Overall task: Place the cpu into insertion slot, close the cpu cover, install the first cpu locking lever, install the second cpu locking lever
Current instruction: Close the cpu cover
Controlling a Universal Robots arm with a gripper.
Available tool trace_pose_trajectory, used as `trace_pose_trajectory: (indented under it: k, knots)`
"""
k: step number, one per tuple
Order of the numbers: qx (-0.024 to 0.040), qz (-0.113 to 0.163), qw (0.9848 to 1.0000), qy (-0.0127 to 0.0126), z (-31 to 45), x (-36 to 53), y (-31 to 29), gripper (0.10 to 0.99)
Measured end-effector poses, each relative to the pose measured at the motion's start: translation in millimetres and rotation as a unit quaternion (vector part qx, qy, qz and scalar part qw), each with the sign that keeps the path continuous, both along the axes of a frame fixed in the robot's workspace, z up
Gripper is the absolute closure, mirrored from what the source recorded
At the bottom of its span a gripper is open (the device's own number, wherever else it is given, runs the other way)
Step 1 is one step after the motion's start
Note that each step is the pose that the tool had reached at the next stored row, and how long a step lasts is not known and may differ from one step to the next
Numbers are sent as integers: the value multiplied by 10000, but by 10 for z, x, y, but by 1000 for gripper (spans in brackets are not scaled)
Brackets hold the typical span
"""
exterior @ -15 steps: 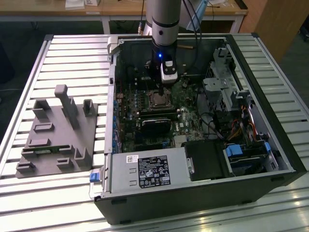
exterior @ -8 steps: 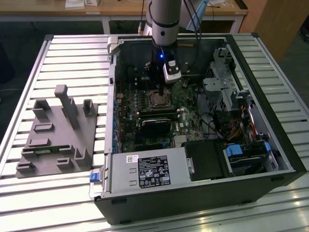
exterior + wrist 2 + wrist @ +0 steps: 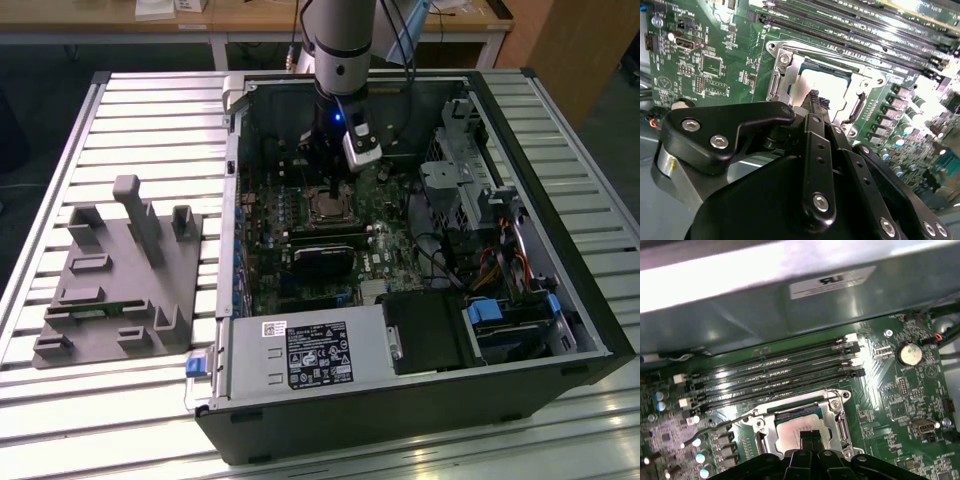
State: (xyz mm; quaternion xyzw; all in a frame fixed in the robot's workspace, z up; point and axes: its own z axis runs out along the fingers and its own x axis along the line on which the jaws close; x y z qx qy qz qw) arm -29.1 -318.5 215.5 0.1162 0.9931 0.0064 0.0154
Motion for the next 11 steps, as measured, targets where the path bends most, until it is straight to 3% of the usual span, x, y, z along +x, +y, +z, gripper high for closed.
trace_pose_trajectory:
  k: [11]
  knots:
    - [-38,415,9991,0,-13,0,-23,980]
